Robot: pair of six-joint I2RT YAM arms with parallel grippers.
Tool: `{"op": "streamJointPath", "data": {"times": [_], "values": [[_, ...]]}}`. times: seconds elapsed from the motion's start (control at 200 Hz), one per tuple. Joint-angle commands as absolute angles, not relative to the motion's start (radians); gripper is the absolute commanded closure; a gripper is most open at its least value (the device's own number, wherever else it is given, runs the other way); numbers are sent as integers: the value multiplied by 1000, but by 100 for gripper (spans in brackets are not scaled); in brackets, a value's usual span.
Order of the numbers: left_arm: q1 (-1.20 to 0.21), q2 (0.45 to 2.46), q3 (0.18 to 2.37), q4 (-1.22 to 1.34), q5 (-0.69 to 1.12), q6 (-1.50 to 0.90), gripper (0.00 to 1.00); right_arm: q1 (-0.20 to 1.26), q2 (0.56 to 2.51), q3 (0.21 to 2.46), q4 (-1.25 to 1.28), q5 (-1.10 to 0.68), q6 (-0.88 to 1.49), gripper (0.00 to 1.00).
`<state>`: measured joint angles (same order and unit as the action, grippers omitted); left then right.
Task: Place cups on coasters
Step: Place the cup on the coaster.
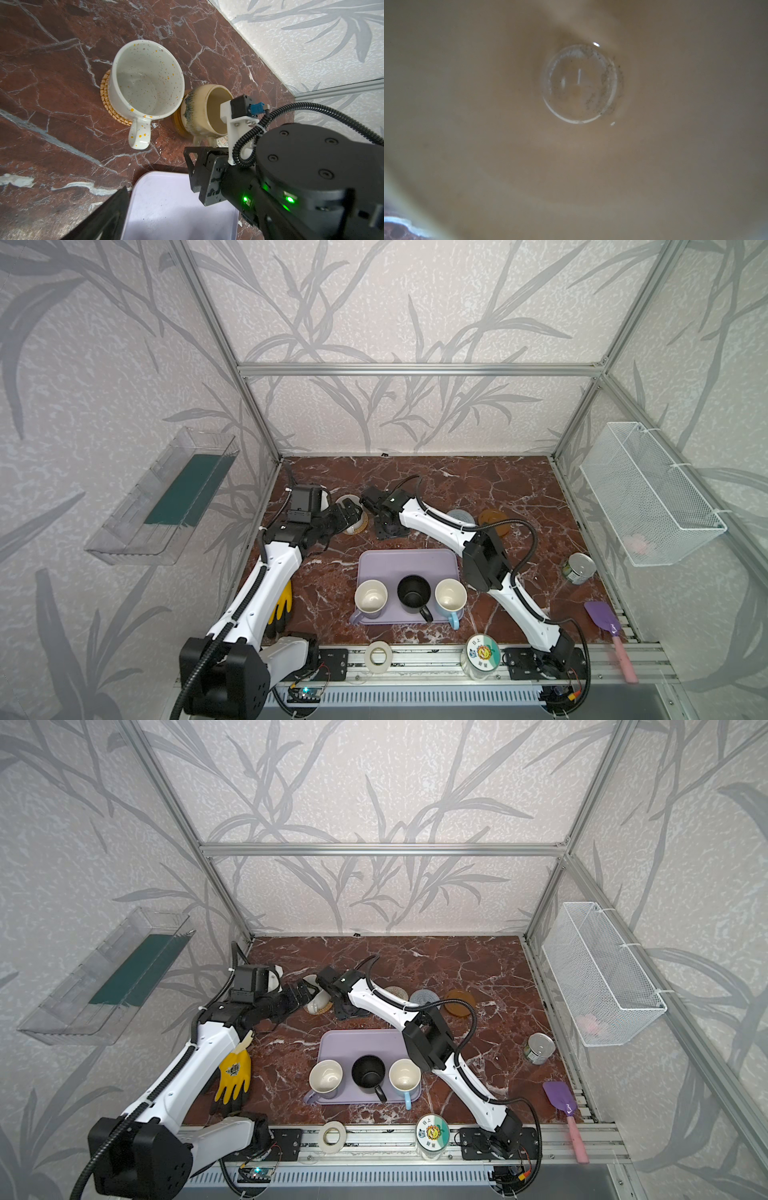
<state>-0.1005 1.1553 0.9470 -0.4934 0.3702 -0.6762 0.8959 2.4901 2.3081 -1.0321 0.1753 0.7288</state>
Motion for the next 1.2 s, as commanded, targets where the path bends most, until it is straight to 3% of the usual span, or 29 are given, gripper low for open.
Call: {"op": "streamJointPath", "data": {"times": [0.0, 0.245, 0.265, 0.315, 0.79, 1.0, 1.195], "values": [[-92, 1126, 938, -502, 385, -671, 1, 910, 2373, 2242, -956, 209, 692, 37], [-89, 1110, 953, -540, 390, -650, 1, 922, 2234, 2084, -873, 269, 667, 16], [-89, 1108, 953, -543, 391, -647, 1, 922, 2219, 2063, -861, 272, 667, 6], [-88, 1106, 957, -555, 395, -636, 1, 922, 2177, 2004, -813, 271, 660, 0], [-91, 1054, 992, -792, 439, -479, 1, 920, 1765, 1544, -410, 325, 433, 1], [-111, 1034, 983, -875, 445, -465, 1, 906, 1655, 1453, -365, 260, 443, 1], [-221, 1022, 961, -950, 348, -491, 1, 900, 1599, 1386, -339, 144, 352, 1]]}}
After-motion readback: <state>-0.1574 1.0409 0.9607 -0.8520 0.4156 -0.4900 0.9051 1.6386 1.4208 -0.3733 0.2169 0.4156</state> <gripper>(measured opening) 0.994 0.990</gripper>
